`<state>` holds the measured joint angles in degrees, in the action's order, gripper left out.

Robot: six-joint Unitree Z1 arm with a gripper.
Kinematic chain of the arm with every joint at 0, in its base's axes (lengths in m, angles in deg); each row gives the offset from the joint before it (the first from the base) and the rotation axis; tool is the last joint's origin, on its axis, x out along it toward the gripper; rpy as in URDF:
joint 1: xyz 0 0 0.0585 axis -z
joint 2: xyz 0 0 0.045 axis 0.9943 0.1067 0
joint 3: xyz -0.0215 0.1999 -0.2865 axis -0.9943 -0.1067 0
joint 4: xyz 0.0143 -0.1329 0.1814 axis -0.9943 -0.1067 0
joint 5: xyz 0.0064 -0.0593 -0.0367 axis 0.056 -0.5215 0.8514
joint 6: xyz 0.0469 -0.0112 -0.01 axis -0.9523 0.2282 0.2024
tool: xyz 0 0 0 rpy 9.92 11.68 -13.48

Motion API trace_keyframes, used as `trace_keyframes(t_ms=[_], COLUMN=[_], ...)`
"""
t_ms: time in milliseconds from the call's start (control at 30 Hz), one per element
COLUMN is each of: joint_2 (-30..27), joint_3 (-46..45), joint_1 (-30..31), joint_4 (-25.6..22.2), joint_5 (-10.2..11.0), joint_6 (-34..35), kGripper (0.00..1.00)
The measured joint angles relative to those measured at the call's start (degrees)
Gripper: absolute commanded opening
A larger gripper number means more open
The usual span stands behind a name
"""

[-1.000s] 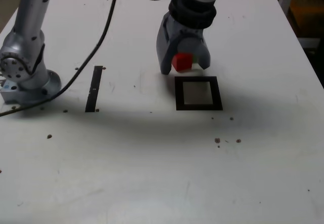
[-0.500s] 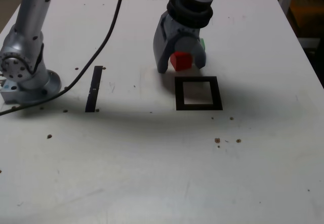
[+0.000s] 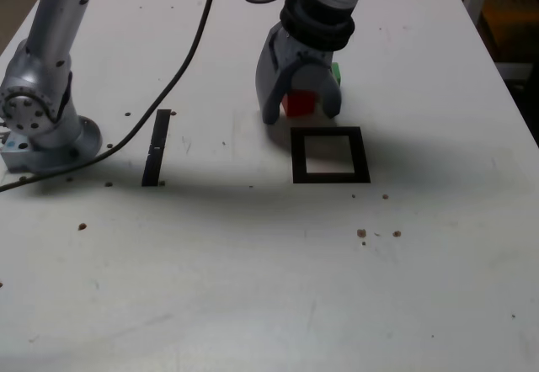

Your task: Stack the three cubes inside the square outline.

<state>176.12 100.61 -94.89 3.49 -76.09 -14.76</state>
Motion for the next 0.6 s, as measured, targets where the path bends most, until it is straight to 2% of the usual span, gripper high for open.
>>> trace_keyframes(t_ms=[100,200,300,600], joint_2=[0.03,0.03,-0.03,-0.78], joint_3=[-0.63,-0.99,-0.98,-2.03], joint_1=[-0.44,-0.89,-1.09,-1.05], joint_4=[0.90,2.57,3.52,3.60], joint_5=[0.00,0.00,-0.17,-1.56], joint_6=[-0.60,-1.82,-2.45,-2.70], kGripper=[0.49,0.33,0.26,0.24])
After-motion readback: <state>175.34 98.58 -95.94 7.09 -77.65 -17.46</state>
